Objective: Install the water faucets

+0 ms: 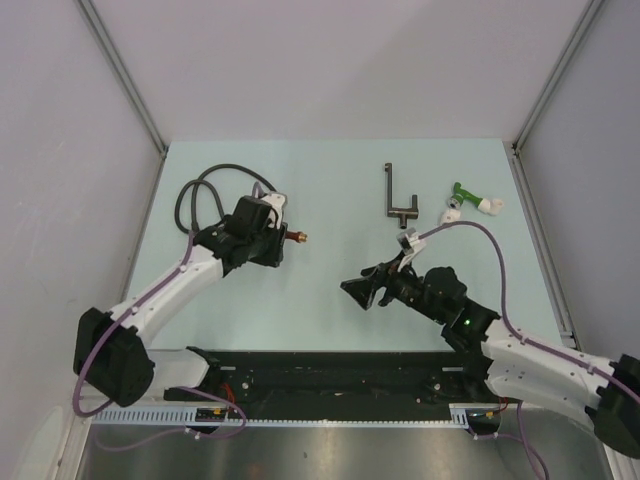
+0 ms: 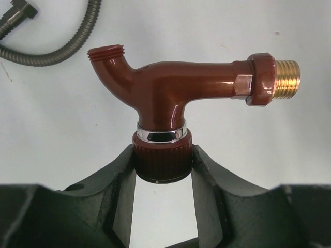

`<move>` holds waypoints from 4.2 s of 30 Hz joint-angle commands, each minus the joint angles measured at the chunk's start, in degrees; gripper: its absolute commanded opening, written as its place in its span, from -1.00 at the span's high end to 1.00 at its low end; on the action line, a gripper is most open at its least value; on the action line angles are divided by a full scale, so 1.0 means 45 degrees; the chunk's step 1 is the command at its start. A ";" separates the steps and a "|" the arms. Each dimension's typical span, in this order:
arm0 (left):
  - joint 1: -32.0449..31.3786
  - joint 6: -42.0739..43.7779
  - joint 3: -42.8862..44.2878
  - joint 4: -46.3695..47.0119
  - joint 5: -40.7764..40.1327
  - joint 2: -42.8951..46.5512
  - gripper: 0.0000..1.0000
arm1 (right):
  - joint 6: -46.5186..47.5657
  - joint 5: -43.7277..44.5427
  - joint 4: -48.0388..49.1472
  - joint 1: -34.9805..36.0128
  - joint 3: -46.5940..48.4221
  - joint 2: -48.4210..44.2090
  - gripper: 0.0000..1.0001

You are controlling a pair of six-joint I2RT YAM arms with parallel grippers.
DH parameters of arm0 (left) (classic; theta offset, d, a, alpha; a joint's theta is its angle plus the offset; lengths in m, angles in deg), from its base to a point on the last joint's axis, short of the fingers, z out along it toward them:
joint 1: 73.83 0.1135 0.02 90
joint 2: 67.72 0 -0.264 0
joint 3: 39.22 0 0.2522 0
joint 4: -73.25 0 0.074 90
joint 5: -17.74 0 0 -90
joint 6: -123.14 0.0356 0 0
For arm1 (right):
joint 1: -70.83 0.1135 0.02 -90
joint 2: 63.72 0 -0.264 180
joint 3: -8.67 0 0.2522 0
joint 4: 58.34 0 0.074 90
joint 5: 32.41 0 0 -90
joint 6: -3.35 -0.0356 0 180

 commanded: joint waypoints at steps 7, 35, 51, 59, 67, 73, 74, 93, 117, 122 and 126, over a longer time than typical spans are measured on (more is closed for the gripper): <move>-0.0954 -0.0541 -0.1096 0.0366 0.0114 0.2374 1.00 | -0.0853 -0.0625 0.6586 0.0539 0.0574 0.4821 -0.69; -0.1052 -0.0443 -0.1390 0.0542 0.0252 0.3879 1.00 | -0.1575 -0.0312 0.9126 0.0617 0.4697 1.0878 -0.36; -0.1051 -0.0404 -0.1448 0.0699 0.0290 0.4289 1.00 | -0.1673 -0.0157 0.9674 0.0734 0.4893 1.1250 -0.05; -0.1052 -0.0385 -0.1468 0.0679 0.0349 0.4211 1.00 | -0.1634 0.0058 0.9733 0.0754 0.4952 1.1055 -0.08; -0.1052 -0.0346 -0.1468 0.0699 0.0388 0.4270 1.00 | -0.1615 0.0098 0.9615 0.0735 0.5010 1.1054 0.10; -0.1071 -0.0287 -0.1488 0.0718 0.0466 0.4348 0.99 | -0.1615 -0.0156 0.9576 0.0734 0.5030 1.0996 0.70; -0.1071 -0.0268 -0.1488 0.0737 0.0505 0.4386 0.98 | -0.1595 -0.0195 0.9557 0.0734 0.5010 1.0957 0.84; 0.3496 -0.3488 -0.4806 0.6124 0.9386 0.8273 -0.98 | -0.0658 -0.2438 0.6649 0.0110 0.3897 0.7248 1.00; 0.3870 -1.2199 -0.8752 1.8938 1.2948 0.7473 -0.82 | -0.0462 -0.5097 0.7251 0.0168 0.3565 0.6171 1.00; 0.3851 -1.3937 -0.9240 2.0926 1.2244 0.7492 -0.70 | -0.0462 -0.5215 0.7408 0.0168 0.3546 0.6308 1.00; 0.3870 -1.4817 -0.9242 2.1713 1.2126 0.7492 -0.57 | -0.0482 -0.5293 0.7486 0.0188 0.3546 0.6426 1.00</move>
